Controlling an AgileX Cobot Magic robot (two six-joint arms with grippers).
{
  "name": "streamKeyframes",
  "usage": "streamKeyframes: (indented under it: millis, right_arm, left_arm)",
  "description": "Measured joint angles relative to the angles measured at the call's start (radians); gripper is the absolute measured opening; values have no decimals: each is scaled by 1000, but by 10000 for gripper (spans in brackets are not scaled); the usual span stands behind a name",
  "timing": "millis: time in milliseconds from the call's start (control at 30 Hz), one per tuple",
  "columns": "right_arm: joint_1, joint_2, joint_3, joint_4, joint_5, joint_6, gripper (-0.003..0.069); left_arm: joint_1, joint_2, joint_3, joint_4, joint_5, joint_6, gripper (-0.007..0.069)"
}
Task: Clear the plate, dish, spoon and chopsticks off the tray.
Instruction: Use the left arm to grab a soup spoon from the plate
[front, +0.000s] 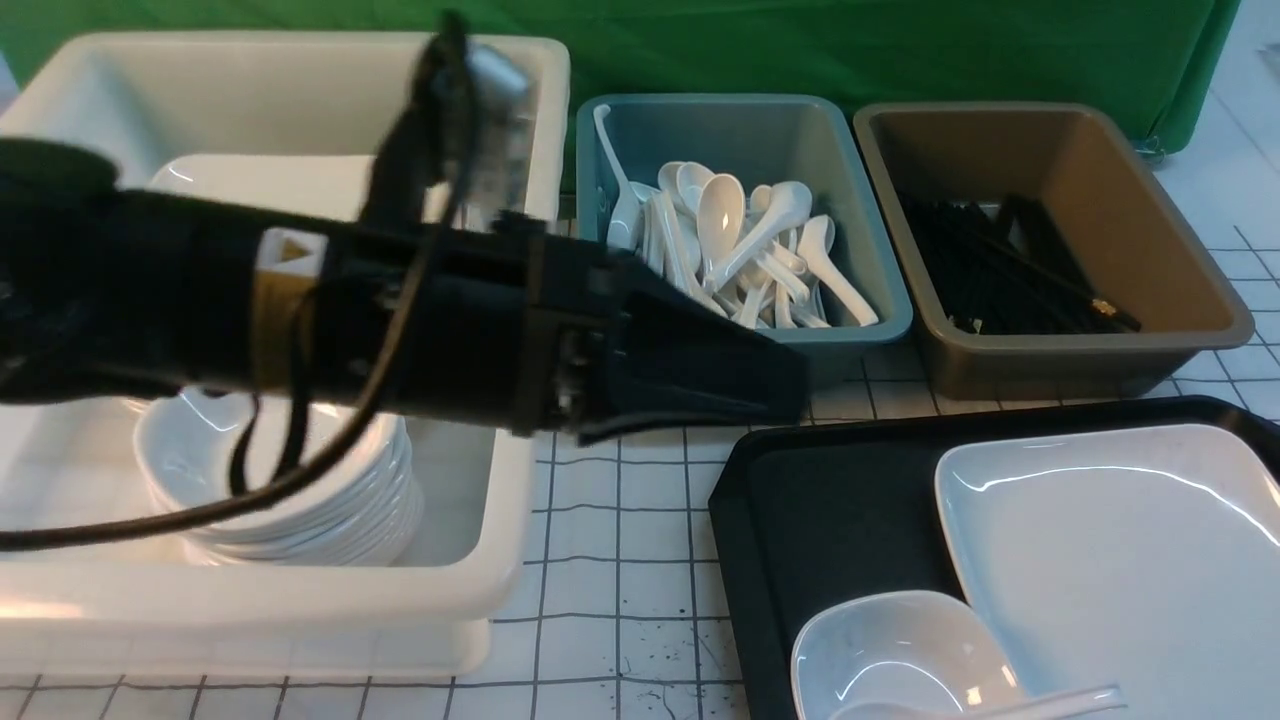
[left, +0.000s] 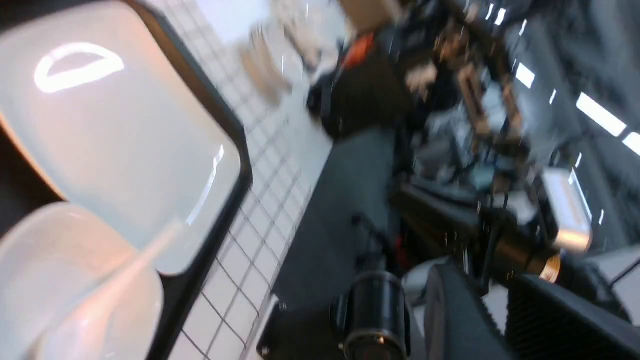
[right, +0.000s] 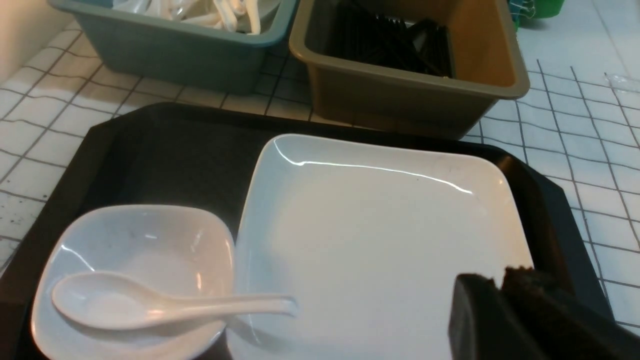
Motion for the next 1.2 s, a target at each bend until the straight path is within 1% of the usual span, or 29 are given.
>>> streamKeyframes:
  millis: [33, 67, 100, 133, 200, 267, 367, 400, 433, 467, 500, 533, 567, 600, 633, 667, 700, 733, 767, 800, 833, 867, 900, 933, 967, 1000, 1067, 1133, 1200]
  right_arm:
    - [0, -1, 0, 0, 0, 1, 130]
    - [0, -1, 0, 0, 0, 2, 132]
    - [0, -1, 0, 0, 0, 21, 134]
    - [0, -1, 0, 0, 0, 28, 134]
    - [0, -1, 0, 0, 1, 46, 136]
    - [0, -1, 0, 0, 1, 51, 140]
    - [0, -1, 0, 1, 3, 53, 146]
    - [0, -1, 0, 1, 3, 53, 150]
    - [0, -1, 0, 1, 3, 53, 152]
    - [0, -1, 0, 1, 3, 53, 153]
    - [0, -1, 0, 1, 3, 53, 155]
    - [0, -1, 0, 1, 3, 53, 155]
    - [0, -1, 0, 1, 3, 53, 158]
    - [0, -1, 0, 1, 3, 53, 160]
    - [0, -1, 0, 1, 3, 53, 161]
    - [0, -1, 0, 1, 3, 53, 163]
    - [0, -1, 0, 1, 3, 53, 165]
    - [0, -1, 0, 1, 3, 53, 165]
    - [0, -1, 0, 1, 3, 56, 169]
    - [0, -1, 0, 1, 3, 56, 169]
    - [0, -1, 0, 1, 3, 76, 172]
    - [0, -1, 0, 1, 3, 85, 174]
    - [0, -1, 0, 1, 4, 100, 175]
    - [0, -1, 0, 1, 4, 108, 175]
    - [0, -1, 0, 1, 4, 115, 176]
    - [0, -1, 0, 1, 4, 122, 175]
    - [0, -1, 0, 1, 4, 128, 177]
    - [0, -1, 0, 1, 4, 129, 178]
    - [0, -1, 0, 1, 4, 131, 178]
  left_arm:
    - [-62, 28, -58, 19, 10, -18, 112]
    - [-75, 37, -83, 24, 13, -22, 100]
    - [-121, 77, -157, 30, 22, -21, 69]
    - [-133, 90, -179, 31, 31, -17, 61]
    - [-159, 126, -234, 32, 91, 41, 42]
    - [-176, 161, -275, 36, 238, 180, 31]
    - [-180, 185, -287, 35, 476, 503, 27]
    - [-180, 189, -288, 33, 603, 641, 27]
    - [-180, 190, -288, 30, 740, 741, 27]
    - [-180, 191, -288, 22, 836, 825, 27]
    - [-180, 191, -288, 8, 932, 883, 27]
    - [-180, 191, -289, 0, 979, 897, 27]
    - [-180, 191, -290, -33, 1093, 957, 27]
    - [-178, 191, -292, -161, 1250, 1041, 26]
    - [-175, 189, -292, -298, 1324, 1081, 26]
    - [-171, 182, -292, -483, 1381, 1155, 26]
    - [-169, 176, -292, -714, 1427, 1270, 26]
    - [-169, 174, -292, -714, 1427, 1270, 26]
    - [-168, 166, -293, -1129, 1504, 1600, 26]
    - [-168, 167, -293, -1237, 1525, 1642, 26]
    - [-170, 167, -293, -1601, 1596, 1953, 26]
    - [-170, 171, -293, -1787, 1666, 2158, 26]
    - [-173, 181, -293, -2067, 1769, 2367, 26]
    - [-179, 190, -293, -2227, 1835, 2515, 26]
    - [-188, 200, -293, -2357, 1891, 2636, 26]
    - [-198, 208, -293, -2439, 1929, 2728, 26]
    - [-230, 229, -293, -2555, 1977, 2830, 26]
    - [-267, 253, -300, -2576, 1986, 2865, 26]
    - [-308, 283, -325, -2555, 1993, 2874, 30]
